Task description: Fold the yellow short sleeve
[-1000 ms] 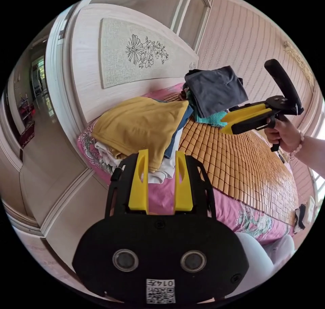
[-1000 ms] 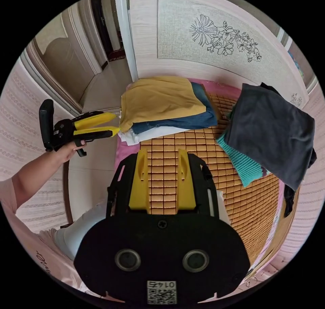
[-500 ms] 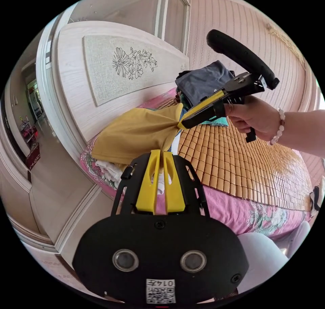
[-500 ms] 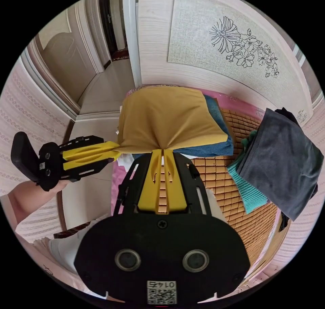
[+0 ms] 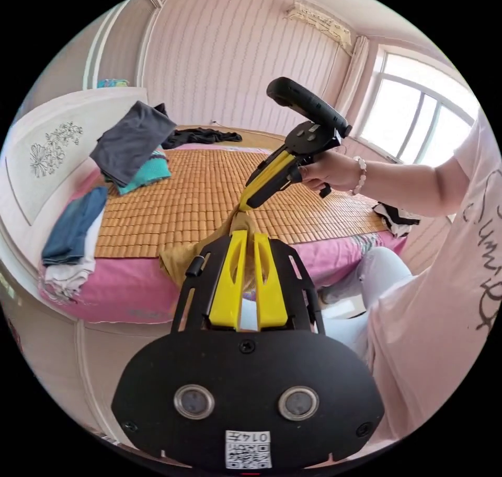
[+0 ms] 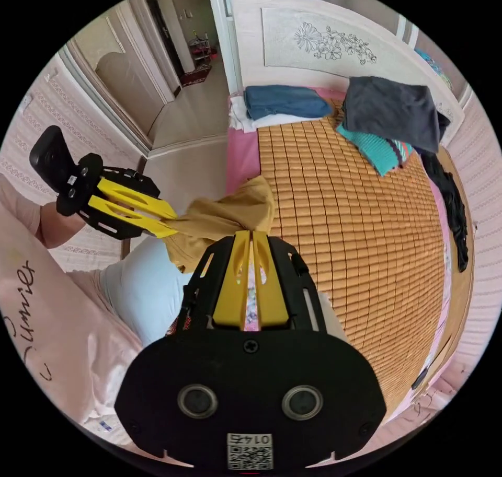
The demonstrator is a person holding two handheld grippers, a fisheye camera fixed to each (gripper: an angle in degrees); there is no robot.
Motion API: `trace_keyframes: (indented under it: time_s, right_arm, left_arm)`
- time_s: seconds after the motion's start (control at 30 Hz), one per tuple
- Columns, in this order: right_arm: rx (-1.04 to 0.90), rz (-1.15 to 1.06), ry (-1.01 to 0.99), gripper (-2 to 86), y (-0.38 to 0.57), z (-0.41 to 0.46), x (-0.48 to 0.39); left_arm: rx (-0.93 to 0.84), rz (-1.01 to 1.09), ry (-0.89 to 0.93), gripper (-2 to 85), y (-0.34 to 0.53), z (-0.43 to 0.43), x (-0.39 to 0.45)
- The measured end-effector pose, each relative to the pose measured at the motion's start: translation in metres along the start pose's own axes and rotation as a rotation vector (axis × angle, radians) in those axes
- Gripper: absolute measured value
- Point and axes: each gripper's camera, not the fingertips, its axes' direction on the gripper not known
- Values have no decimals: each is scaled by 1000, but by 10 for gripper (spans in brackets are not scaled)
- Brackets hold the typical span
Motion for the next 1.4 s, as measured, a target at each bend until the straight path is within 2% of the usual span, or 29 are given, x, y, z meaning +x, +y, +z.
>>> trace_keyframes:
  time_s: [0.13, 0.27, 0.33, 0.4, 0.43, 0.5, 0.57, 0.6, 0.63, 0.7, 0.8, 0.9, 1.1, 1.2, 1.33, 1.4]
  right_arm:
    - [-176, 183, 41, -8, 73, 44, 23]
    - [-29, 264, -17, -3, 101, 28, 24]
    - [80, 236, -202, 16, 99, 27, 10]
    - [92, 199, -275, 51, 88, 39, -5]
    - [65, 179, -249, 85, 77, 50, -15]
    - [7, 187, -158, 102, 61, 69, -22]
    - [-76, 187, -91, 79, 53, 88, -21]
    - [-96, 208, -82, 39, 54, 90, -15]
    - [-48, 234, -147, 15, 61, 76, -4]
    - [101, 298, -206, 6, 85, 32, 21]
    - [297, 450, -189, 1, 153, -45, 75]
    - [336, 619, -164, 2, 235, -78, 124]
    - [118, 992, -82, 17, 372, -36, 170]
    - [186, 984, -149, 35, 400, -34, 152]
    - [185, 966, -149, 93, 398, -29, 149]
    - [201, 974, -145, 115, 393, -29, 156]
  left_arm:
    - [-36, -134, 4, 3, 17, 8, 1]
    - [-128, -233, -157, 15, 34, 5, -27]
    - [-178, -264, -186, 38, 33, 12, -40]
    - [-219, -260, -216, 71, 19, 28, -52]
    - [-221, -258, -220, 78, 14, 32, -55]
    - [-213, -225, -209, 95, -12, 50, -66]
    - [-261, -208, -179, 94, -30, 69, -74]
    - [-302, -200, -164, 89, -44, 78, -78]
    - [-309, -186, -161, 88, -51, 78, -78]
    - [-182, -125, -190, 82, -78, 55, -65]
    - [-43, -106, -181, 76, -101, 30, -51]
    - [-31, -86, -129, 77, -117, 43, -35]
    - [-236, 20, -5, 83, -125, 143, 18]
    - [-406, 85, -19, 87, -131, 188, 41]
    - [-392, 132, 139, 89, -153, 213, 72]
    - [-447, 203, 115, 96, -165, 242, 102]
